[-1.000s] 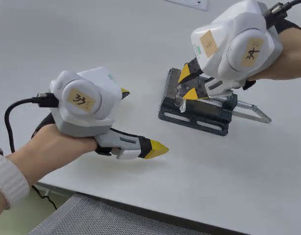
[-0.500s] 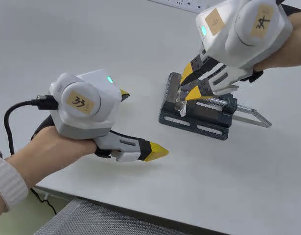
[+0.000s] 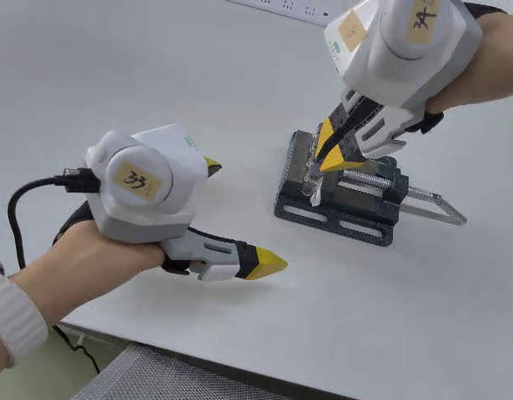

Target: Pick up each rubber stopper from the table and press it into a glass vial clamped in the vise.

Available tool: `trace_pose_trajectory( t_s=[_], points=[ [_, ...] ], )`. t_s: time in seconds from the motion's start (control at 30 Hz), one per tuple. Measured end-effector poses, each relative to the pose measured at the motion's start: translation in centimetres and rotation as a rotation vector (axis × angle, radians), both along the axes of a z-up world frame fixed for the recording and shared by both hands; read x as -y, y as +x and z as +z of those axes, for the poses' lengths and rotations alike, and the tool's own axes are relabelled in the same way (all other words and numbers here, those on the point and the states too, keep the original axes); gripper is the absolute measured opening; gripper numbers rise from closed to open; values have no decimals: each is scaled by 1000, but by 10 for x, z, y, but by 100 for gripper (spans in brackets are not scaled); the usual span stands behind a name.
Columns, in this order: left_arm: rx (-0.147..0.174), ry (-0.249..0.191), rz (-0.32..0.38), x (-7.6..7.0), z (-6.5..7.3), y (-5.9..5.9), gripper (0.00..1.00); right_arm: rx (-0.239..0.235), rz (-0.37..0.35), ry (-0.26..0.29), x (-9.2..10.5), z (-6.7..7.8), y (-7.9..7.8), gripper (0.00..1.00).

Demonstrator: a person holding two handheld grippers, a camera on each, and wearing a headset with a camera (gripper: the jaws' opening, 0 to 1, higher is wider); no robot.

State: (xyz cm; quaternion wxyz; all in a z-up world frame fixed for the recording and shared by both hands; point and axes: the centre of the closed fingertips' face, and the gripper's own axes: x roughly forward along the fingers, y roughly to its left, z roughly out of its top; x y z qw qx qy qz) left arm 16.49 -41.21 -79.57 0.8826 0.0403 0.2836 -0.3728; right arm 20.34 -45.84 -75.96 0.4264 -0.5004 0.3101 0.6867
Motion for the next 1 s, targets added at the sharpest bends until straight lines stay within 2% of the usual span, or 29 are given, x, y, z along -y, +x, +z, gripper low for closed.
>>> trace_pose_trajectory(
  t_s=[0.3, 1.0],
  points=[
    [-3, 0, 4, -1, -1, -1, 90, -5, -5, -16, 2, -5, 1, 0],
    [-10, 3, 3, 0, -3, -2, 89, -21, -5, -35, 3, -5, 1, 0]
  ],
)
